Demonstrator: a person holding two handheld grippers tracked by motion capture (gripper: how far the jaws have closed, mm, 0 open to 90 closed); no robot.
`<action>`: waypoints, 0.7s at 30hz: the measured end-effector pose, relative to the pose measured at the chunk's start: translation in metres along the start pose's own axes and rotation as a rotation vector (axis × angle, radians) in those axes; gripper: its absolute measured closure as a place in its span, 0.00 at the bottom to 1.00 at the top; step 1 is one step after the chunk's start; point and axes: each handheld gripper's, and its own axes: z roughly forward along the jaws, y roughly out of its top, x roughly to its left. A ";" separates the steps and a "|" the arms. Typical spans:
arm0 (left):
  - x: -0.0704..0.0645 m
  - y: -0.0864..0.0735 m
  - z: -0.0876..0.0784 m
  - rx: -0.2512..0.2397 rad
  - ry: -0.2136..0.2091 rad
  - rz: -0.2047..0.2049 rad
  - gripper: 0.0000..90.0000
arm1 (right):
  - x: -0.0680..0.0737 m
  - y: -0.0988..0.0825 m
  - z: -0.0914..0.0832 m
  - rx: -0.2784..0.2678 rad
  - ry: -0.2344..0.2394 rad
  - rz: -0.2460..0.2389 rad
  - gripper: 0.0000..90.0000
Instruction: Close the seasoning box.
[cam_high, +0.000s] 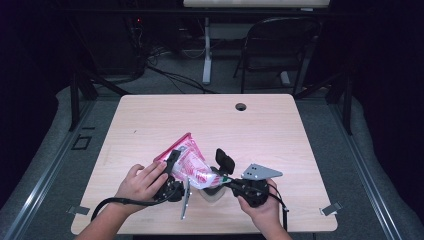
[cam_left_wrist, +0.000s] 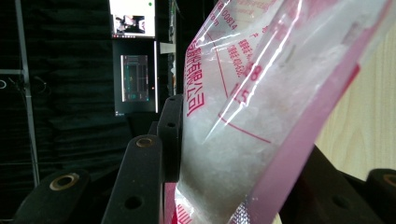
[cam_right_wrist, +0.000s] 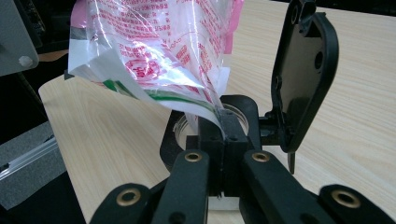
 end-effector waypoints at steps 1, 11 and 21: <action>0.000 0.000 0.000 0.000 0.000 0.001 0.72 | 0.000 0.000 0.000 0.000 0.000 0.000 1.00; 0.004 0.003 0.000 -0.006 0.014 0.021 0.73 | -0.001 0.000 -0.002 -0.002 -0.003 0.002 1.00; 0.007 0.002 -0.001 0.000 0.010 0.028 0.73 | -0.001 0.000 -0.001 -0.005 0.002 0.007 1.00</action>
